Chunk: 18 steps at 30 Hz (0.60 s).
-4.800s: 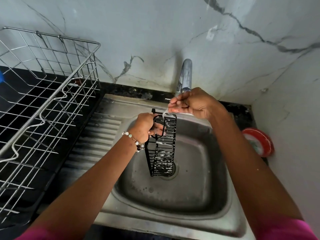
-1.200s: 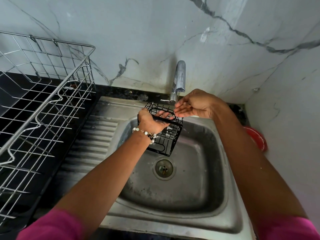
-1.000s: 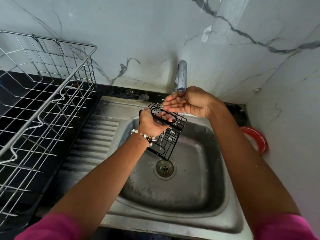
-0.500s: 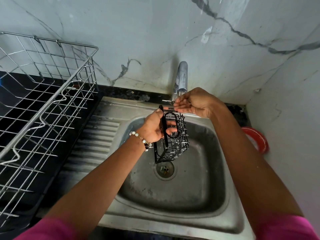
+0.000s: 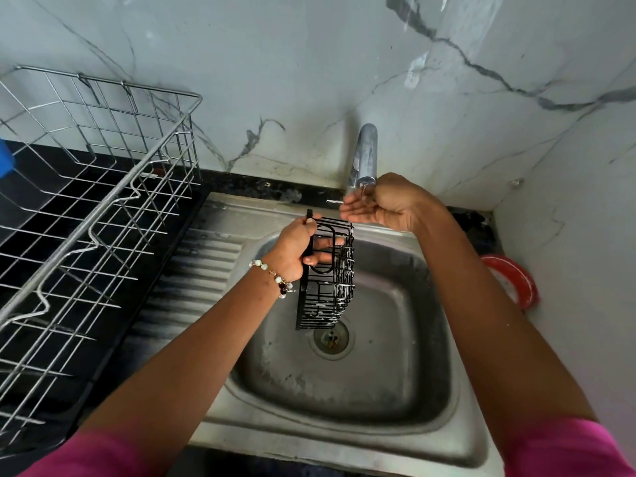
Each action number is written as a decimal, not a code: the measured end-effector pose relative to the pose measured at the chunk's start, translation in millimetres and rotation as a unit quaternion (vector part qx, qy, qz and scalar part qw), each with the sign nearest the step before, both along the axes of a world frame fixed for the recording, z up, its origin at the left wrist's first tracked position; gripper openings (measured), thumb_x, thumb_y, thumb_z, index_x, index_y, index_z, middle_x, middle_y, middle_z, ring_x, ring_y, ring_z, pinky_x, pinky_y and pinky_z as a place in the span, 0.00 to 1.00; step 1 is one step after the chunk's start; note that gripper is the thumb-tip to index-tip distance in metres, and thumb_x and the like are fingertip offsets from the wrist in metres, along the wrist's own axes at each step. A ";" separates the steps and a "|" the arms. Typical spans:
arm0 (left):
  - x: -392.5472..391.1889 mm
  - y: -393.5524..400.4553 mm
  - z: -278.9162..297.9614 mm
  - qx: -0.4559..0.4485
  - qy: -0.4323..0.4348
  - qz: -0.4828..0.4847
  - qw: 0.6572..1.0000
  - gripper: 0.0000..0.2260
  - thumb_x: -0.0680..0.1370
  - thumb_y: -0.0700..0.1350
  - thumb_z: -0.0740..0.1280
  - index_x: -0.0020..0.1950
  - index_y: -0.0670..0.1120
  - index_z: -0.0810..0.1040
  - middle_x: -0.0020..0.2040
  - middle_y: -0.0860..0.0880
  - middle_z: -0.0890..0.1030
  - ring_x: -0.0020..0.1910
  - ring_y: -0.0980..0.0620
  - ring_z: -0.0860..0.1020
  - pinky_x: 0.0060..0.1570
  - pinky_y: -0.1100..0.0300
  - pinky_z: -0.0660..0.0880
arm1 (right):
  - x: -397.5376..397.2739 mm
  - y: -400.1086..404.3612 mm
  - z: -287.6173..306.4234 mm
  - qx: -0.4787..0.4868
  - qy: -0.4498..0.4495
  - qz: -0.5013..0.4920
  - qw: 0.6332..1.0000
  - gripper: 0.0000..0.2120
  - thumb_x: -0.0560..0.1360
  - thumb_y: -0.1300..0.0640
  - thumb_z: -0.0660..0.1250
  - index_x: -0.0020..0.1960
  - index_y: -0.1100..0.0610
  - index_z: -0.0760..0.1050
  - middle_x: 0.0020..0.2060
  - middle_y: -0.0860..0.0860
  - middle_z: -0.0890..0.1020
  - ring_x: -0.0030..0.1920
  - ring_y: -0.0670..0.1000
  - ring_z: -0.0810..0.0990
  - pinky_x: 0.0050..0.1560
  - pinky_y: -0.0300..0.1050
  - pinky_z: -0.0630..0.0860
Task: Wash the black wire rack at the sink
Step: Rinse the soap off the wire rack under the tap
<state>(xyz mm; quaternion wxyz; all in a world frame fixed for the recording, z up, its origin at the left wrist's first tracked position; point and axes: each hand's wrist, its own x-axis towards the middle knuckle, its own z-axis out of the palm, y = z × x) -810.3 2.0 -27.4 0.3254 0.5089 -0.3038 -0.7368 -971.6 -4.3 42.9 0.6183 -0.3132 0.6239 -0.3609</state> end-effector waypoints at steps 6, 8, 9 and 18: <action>4.3 -4.9 4.0 -0.021 -0.022 0.006 1.000 0.10 0.85 0.41 0.52 0.63 0.45 0.70 0.47 0.40 0.82 0.24 0.54 0.80 0.15 0.68 0.57 | -2.2 -0.6 -1.8 0.014 -0.009 -0.029 0.999 0.15 0.79 0.72 0.48 0.48 0.70 0.74 0.45 0.66 0.80 0.47 0.59 0.82 0.45 0.49 0.81; 4.9 -7.0 3.5 -0.028 -0.028 0.013 0.999 0.11 0.85 0.42 0.52 0.63 0.45 0.70 0.47 0.40 0.82 0.25 0.54 0.81 0.15 0.69 0.57 | -3.5 -0.7 -2.0 0.017 -0.040 -0.022 0.999 0.16 0.79 0.72 0.47 0.50 0.71 0.74 0.45 0.66 0.81 0.47 0.60 0.82 0.46 0.49 0.82; 5.6 -8.3 2.2 -0.029 -0.031 0.018 0.999 0.11 0.85 0.42 0.53 0.63 0.45 0.71 0.47 0.41 0.82 0.26 0.54 0.81 0.15 0.69 0.57 | -3.2 -0.7 -1.7 0.018 -0.046 -0.020 0.999 0.17 0.79 0.72 0.47 0.50 0.71 0.75 0.44 0.66 0.81 0.48 0.60 0.82 0.47 0.50 0.82; 11.6 -14.3 -2.4 -0.014 -0.050 0.042 0.998 0.10 0.85 0.44 0.53 0.58 0.47 0.73 0.41 0.39 0.83 0.24 0.49 0.79 0.15 0.68 0.57 | -1.8 -2.8 -3.0 0.021 -0.004 -0.034 0.999 0.16 0.79 0.71 0.48 0.47 0.70 0.74 0.53 0.68 0.79 0.55 0.62 0.80 0.52 0.51 0.81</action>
